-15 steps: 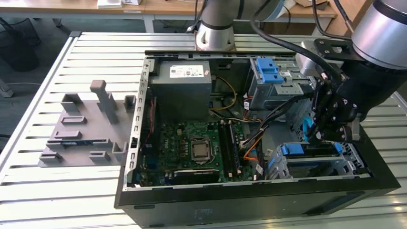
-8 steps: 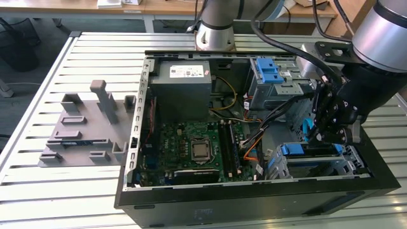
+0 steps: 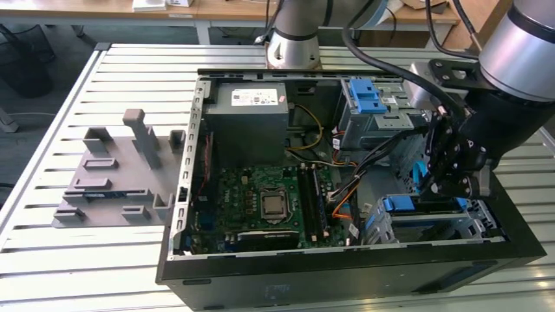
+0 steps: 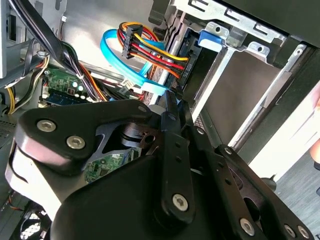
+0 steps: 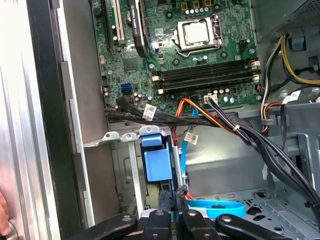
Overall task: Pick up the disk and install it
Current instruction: 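Insert the second disk wire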
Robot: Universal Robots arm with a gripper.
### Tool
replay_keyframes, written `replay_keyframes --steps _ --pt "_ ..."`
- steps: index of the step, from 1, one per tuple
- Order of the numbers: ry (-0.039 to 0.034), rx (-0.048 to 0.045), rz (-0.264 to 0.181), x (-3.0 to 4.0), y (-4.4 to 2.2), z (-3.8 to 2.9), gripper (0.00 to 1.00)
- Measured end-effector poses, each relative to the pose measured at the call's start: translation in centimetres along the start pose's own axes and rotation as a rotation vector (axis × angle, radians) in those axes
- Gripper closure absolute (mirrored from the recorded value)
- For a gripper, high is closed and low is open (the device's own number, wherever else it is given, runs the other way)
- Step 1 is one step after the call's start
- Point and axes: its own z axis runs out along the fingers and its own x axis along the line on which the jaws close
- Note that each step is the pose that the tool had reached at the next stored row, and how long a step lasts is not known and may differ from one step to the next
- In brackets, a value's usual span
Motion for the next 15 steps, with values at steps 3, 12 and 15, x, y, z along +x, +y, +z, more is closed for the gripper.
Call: replay_keyframes --steps 3,12,15 --pt "-0.0005 -0.0001 0.0 -0.03 -0.13 0.09 0.84" --pt "-0.001 0.0002 -0.012 -0.04 -0.17 0.36 0.84" --pt "-0.0012 0.0003 -0.014 -0.05 -0.18 0.45 0.84"
